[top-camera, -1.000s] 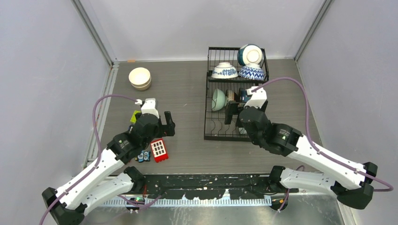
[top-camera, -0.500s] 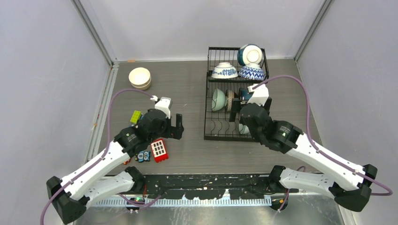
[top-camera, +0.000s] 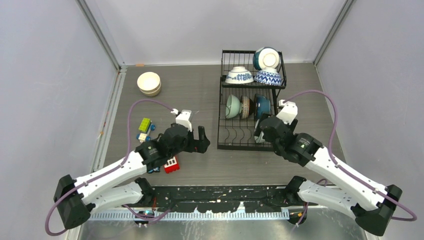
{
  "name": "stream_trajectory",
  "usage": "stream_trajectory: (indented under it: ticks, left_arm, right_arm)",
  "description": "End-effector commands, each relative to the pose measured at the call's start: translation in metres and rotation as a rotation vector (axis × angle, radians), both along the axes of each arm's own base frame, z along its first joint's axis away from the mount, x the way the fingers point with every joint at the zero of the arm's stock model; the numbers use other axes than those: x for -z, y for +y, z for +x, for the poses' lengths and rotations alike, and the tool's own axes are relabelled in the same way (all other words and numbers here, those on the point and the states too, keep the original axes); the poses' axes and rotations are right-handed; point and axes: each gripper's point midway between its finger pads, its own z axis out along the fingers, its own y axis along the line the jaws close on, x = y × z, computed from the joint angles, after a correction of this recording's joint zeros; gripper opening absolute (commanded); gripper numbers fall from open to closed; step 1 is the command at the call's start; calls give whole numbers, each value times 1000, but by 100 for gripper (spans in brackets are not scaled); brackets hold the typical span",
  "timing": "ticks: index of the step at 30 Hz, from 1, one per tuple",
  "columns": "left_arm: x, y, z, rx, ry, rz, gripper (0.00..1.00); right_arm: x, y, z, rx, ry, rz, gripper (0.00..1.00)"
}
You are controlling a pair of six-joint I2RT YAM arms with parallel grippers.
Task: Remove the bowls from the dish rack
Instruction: Pick up the bowl from the dish rack.
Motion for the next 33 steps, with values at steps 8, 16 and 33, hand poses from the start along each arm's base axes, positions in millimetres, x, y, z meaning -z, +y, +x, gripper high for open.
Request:
stream_trajectory:
  ticks: [8,16,33]
  left_arm:
    - [-40,-103,-2,204,114,-379,95]
    - [-47,-172,14,333,110,-494,95]
    - [-23,-222,36,297,-18,-468,86]
  right_arm:
    - [3,-13,10,157,-55,56,85]
    - [-19,-36,-3,201,-115,91,94]
    - [-32,-47,-16,153,-205,161,95]
